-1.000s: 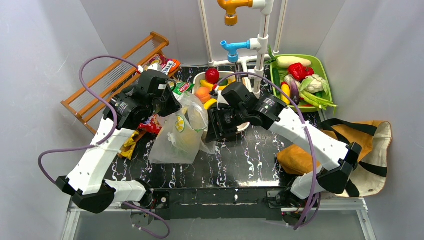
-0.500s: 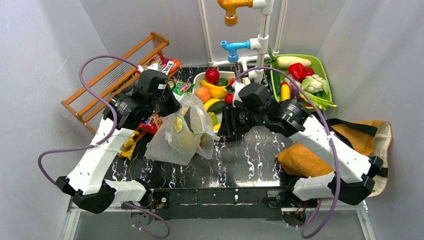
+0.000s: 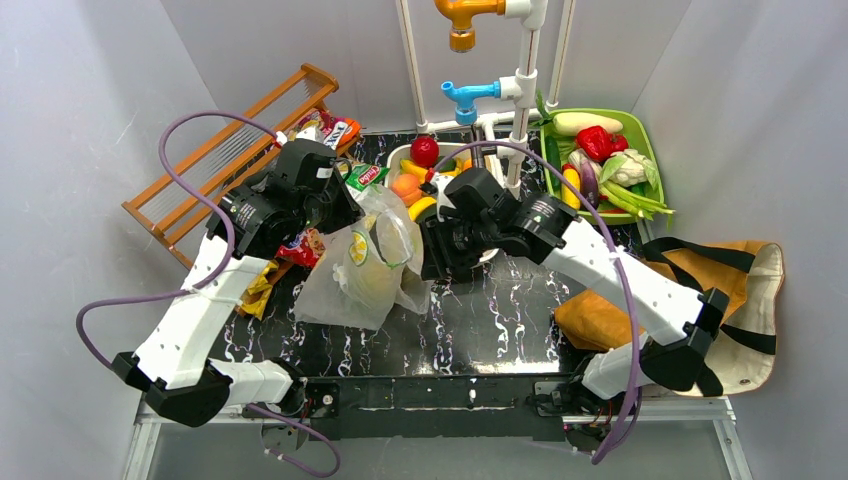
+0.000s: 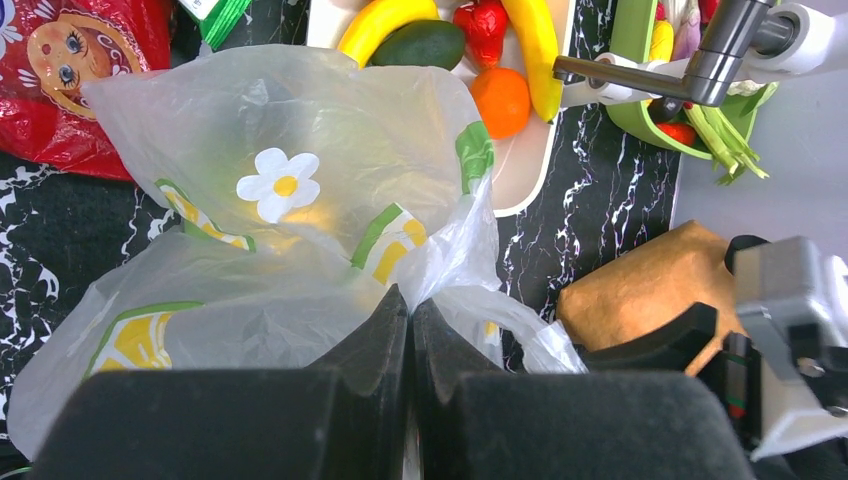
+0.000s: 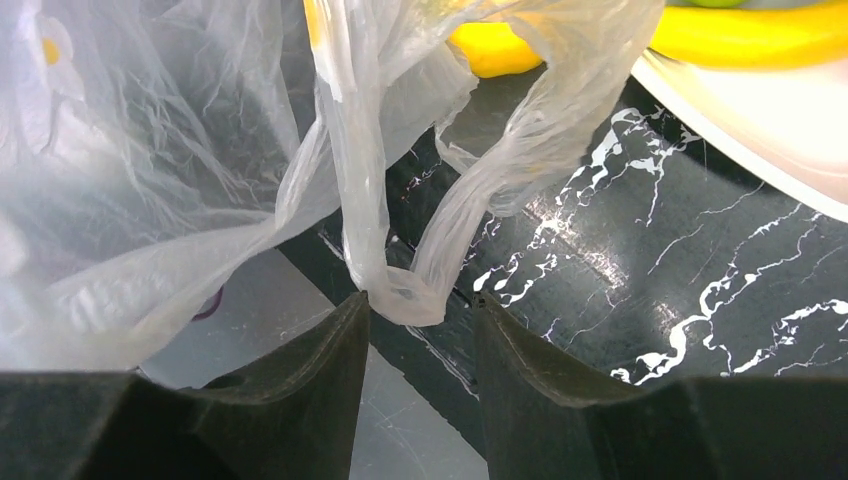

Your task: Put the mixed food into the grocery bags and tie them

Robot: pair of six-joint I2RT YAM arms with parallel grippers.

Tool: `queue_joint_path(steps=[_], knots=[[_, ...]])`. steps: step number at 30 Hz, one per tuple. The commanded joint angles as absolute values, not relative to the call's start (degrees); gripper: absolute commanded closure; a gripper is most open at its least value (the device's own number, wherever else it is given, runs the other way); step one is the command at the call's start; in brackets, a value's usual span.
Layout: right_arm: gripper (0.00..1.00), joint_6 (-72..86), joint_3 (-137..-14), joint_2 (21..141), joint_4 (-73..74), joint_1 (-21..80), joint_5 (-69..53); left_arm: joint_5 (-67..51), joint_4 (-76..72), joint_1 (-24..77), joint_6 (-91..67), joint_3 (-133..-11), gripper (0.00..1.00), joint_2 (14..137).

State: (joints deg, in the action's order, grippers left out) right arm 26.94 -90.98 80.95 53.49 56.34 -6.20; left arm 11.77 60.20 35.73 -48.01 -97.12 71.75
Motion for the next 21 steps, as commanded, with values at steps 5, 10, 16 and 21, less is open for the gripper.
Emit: queue_joint_path(steps=[5, 10, 16, 21], knots=[[0.55, 23.05, -94.22, 83.38, 50.84, 56.69, -7.77, 13.05, 61.15, 35.33, -48.90, -98.34, 1.00, 70.95], [0.50, 21.92, -95.05, 82.72, 49.20, 56.90, -11.84, 13.86, 61.55, 35.33, -49.39, -97.61, 1.00, 70.01], [0.47, 21.75, -91.28, 81.76, 46.12, 57.13, -15.58, 14.02, 61.58, 35.33, -49.75, -97.79, 1.00, 70.26], [0.55, 21.71, -92.09, 83.51, 48.65, 57.13, -12.03, 13.67, 61.53, 35.29, -49.83, -98.11, 1.00, 70.51]])
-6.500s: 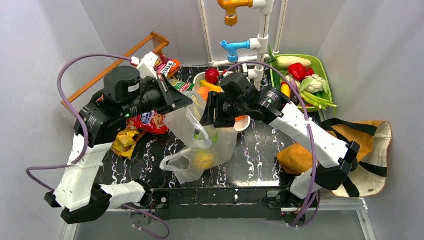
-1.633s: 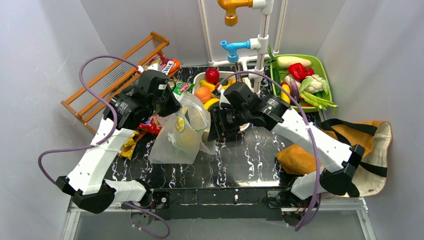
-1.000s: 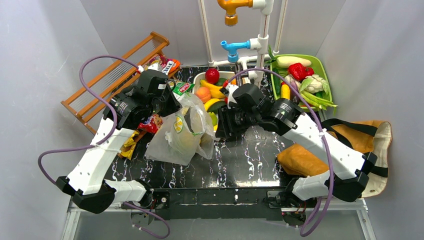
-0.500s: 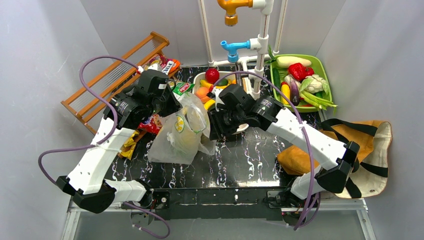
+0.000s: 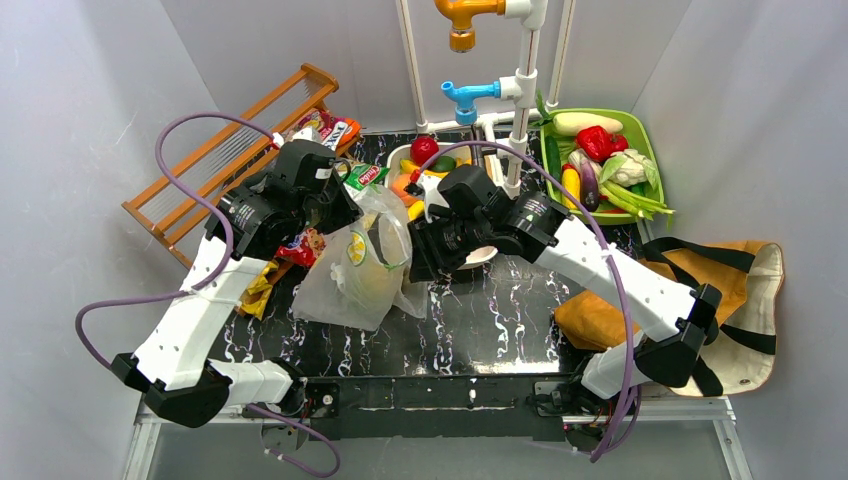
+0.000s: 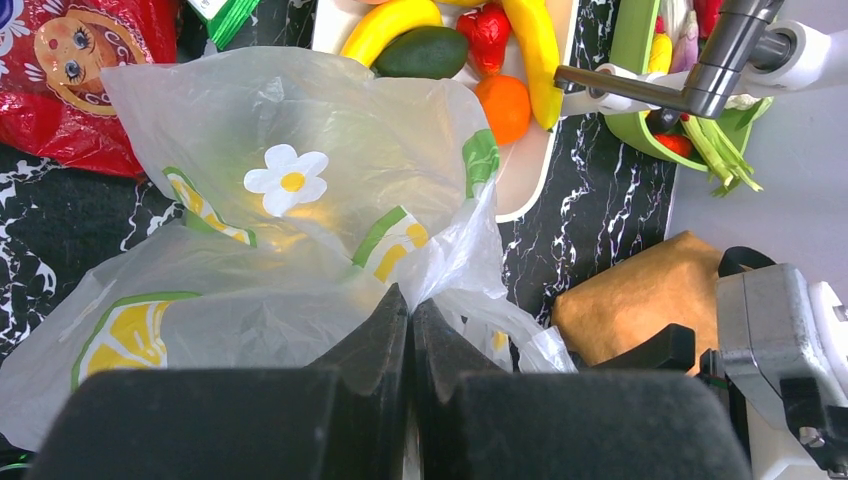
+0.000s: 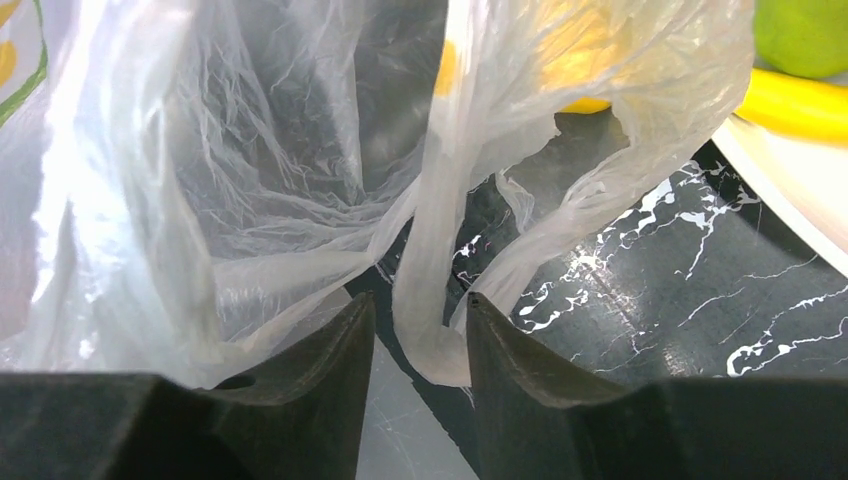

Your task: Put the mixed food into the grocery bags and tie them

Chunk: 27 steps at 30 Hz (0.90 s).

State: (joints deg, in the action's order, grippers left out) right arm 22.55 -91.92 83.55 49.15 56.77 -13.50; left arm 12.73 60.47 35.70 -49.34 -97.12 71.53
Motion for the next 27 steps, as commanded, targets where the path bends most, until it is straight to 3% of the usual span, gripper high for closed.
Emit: queue_joint_path(steps=[1, 4, 5, 10, 18, 27], knots=[[0.60, 21.63, -92.37, 83.76, 49.26, 57.13, -11.15, 13.51, 61.46, 35.33, -49.83, -98.12, 1.00, 70.56], [0.92, 21.51, -93.29, 84.60, 51.76, 57.13, -7.22, 11.70, 60.85, 35.32, -48.18, -98.01, 1.00, 70.18], [0.99, 21.42, -93.64, 84.75, 52.74, 57.14, -5.65, 10.82, 60.63, 35.33, -47.18, -98.02, 1.00, 70.02], [0.99, 20.21, -98.39, 83.75, 56.39, 57.17, -2.52, 0.74, 58.02, 35.31, -37.73, -96.03, 1.00, 66.22], [0.99, 18.61, -117.82, 84.43, 62.74, 56.96, 1.55, -21.09, 64.02, 35.22, -24.97, -90.91, 1.00, 57.06], [0.99, 15.02, -127.40, 87.63, 64.14, 56.55, 3.05, -20.16, 77.15, 35.24, -18.82, -88.47, 1.00, 50.09]])
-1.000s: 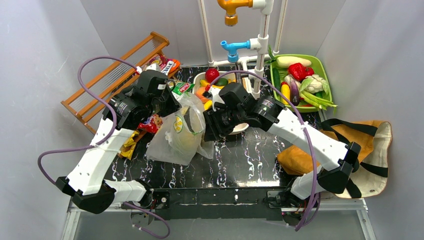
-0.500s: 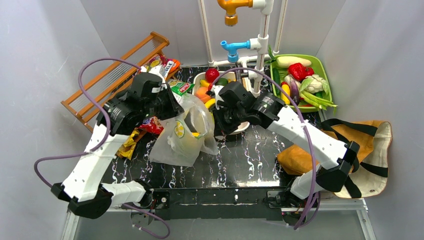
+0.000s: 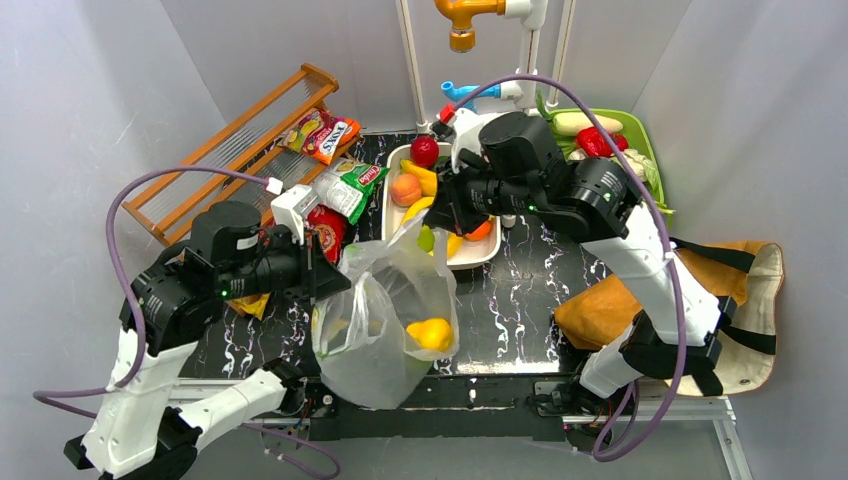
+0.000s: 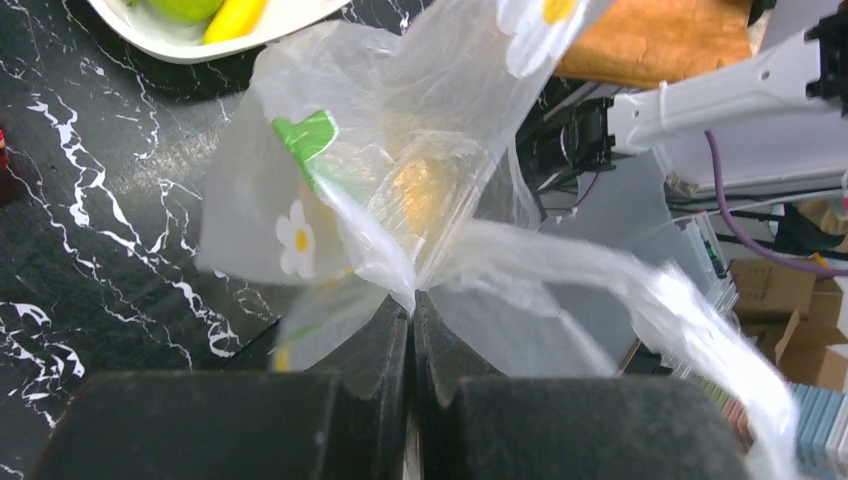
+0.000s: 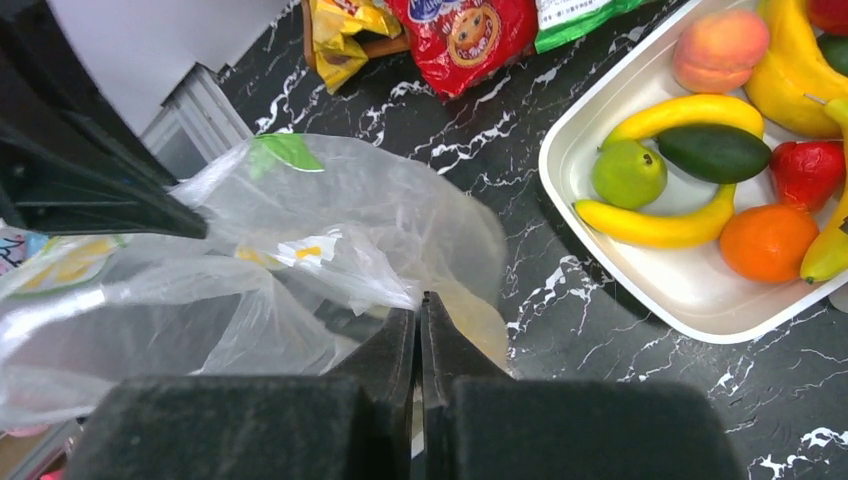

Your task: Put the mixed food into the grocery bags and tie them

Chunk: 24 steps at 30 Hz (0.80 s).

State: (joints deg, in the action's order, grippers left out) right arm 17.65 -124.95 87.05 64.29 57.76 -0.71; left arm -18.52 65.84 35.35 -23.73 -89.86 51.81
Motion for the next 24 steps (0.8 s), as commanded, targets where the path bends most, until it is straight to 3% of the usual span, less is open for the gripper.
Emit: queue_joint_path(steps=[1, 4, 5, 10, 19, 24], knots=[[0.99, 14.73, -126.98, 87.20, 63.37, 56.52, 2.06, -19.94, 77.74, 35.24, -18.73, -88.12, 1.00, 49.49], [0.99, 14.67, -125.65, 86.69, 61.66, 56.51, -1.24, -19.45, 78.56, 35.25, -18.74, -86.60, 1.00, 48.44], [0.99, 14.74, -125.34, 86.67, 61.29, 56.51, -3.43, -19.05, 78.65, 35.29, -19.05, -86.36, 0.90, 48.35], [0.99, 15.90, -123.34, 87.36, 59.00, 56.60, -13.48, -18.46, 74.05, 35.22, -21.04, -88.11, 0.05, 49.27], [0.99, 15.83, -125.26, 88.91, 58.97, 57.13, -19.29, -11.50, 70.65, 35.24, -12.60, -100.88, 0.02, 58.93], [0.99, 15.78, -124.90, 88.43, 59.22, 57.13, -18.66, -9.05, 71.20, 35.24, -6.09, -107.51, 0.06, 65.60]])
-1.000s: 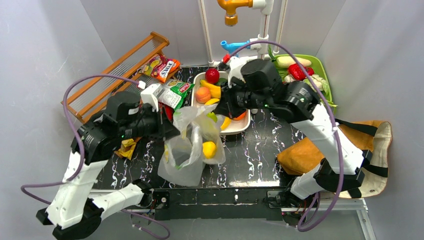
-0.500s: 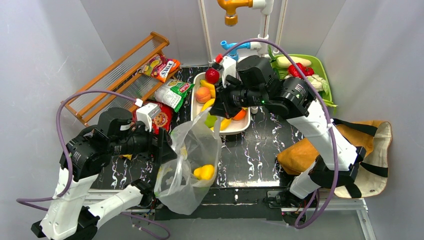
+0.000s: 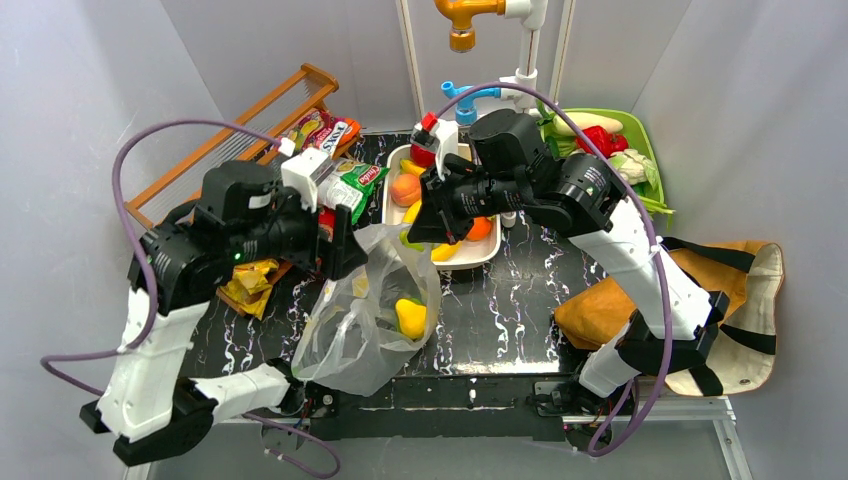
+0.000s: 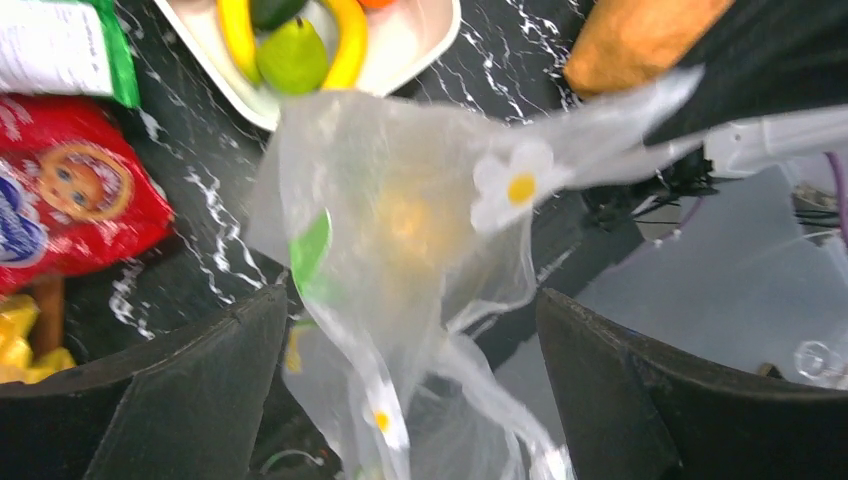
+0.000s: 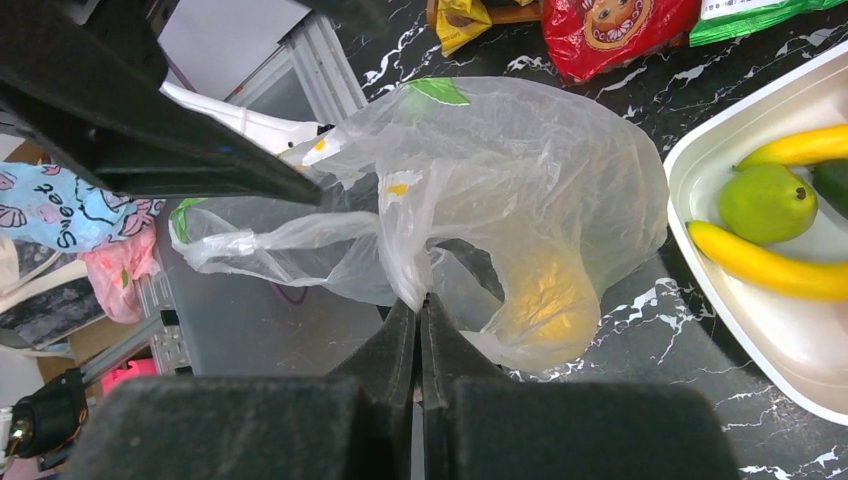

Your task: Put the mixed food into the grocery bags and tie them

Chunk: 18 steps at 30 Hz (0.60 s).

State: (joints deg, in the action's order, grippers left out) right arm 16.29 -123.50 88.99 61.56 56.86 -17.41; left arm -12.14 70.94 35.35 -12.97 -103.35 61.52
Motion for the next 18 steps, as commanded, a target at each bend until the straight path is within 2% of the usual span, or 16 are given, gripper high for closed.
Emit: queue_joint_path(steps=[1, 3, 12, 13, 14, 16, 18], knots=[[0.99, 15.77, -124.90, 88.44, 59.26, 57.17, -18.45, -9.36, 71.04, 35.27, -5.05, -107.56, 0.06, 66.21], [0.99, 15.68, -124.95, 88.40, 59.41, 57.13, -18.03, -9.87, 69.73, 35.20, -3.35, -105.34, 0.08, 66.32], [0.99, 15.23, -125.89, 88.46, 59.01, 56.80, -15.58, -18.06, 64.39, 35.27, -4.38, -94.43, 0.39, 64.66], [0.99, 15.35, -125.73, 88.36, 58.65, 56.71, -15.51, -18.21, 64.03, 35.20, -4.21, -92.69, 0.47, 63.75], [0.99, 15.44, -125.44, 88.20, 58.13, 56.58, -15.51, -18.22, 63.85, 35.24, -4.00, -91.21, 0.60, 63.04], [0.99, 15.34, -124.72, 87.72, 56.77, 56.18, -15.14, -17.87, 64.28, 35.25, -4.04, -90.11, 0.96, 61.93], [0.99, 15.38, -124.51, 87.44, 55.33, 55.56, -14.49, -18.01, 65.53, 35.24, -4.41, -91.09, 1.00, 61.46]])
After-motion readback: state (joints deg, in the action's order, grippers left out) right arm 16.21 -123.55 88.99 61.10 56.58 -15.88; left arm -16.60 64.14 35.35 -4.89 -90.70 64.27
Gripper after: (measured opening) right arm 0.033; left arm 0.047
